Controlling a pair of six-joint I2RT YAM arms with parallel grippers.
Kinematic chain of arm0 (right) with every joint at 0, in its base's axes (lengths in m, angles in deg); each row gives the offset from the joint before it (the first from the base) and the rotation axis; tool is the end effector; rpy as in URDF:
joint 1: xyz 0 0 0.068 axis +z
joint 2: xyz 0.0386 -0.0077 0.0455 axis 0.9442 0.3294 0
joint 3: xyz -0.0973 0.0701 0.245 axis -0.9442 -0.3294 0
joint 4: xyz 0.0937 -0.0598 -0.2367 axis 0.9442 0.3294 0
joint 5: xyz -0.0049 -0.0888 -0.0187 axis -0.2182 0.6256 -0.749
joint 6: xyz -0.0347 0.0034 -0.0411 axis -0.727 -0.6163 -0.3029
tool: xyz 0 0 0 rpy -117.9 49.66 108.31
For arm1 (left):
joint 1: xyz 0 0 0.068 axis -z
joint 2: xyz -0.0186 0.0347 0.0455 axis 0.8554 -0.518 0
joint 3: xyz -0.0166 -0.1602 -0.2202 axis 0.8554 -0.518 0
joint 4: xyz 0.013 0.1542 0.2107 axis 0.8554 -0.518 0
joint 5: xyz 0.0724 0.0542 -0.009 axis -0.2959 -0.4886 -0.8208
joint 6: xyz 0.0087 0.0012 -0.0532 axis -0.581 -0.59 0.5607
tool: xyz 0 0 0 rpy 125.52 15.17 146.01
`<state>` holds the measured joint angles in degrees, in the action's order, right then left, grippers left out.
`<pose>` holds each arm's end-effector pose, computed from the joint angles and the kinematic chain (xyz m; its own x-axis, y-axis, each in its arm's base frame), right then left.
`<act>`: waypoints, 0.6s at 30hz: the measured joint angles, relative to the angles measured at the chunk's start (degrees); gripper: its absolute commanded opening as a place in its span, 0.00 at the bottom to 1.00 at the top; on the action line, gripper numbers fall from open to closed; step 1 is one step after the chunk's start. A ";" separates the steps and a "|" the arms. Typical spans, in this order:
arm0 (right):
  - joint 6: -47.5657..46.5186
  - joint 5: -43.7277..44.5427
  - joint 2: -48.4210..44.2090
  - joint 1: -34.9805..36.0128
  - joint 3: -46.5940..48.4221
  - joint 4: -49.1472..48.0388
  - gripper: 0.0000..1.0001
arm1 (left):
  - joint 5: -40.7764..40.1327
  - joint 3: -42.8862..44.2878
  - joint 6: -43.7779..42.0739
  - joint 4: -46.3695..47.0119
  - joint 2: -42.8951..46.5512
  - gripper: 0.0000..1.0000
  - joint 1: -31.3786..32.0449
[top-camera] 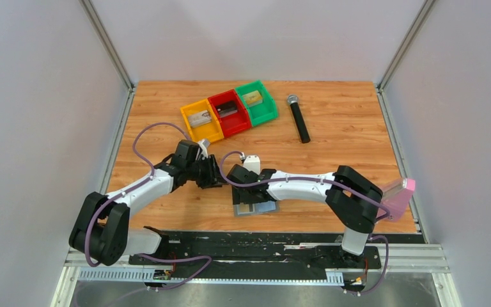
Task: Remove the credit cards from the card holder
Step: Remove the credit card from the card holder.
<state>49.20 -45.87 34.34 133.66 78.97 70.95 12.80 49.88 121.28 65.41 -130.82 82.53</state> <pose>0.1670 0.3035 0.1641 -0.8869 -0.1123 -0.4482 -0.1842 0.9756 0.1199 0.2198 -0.1123 0.1819 -0.9280 -0.2622 -0.2646 -0.0247 0.7520 -0.6587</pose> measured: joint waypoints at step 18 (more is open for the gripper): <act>-0.04 2.93 2.56 1.18 3.43 3.37 0.56 | 1.22 -0.96 -1.18 -0.37 0.90 0.42 -0.15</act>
<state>49.15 -42.94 36.89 134.84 82.40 74.31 14.03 48.92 120.10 65.04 -129.92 82.37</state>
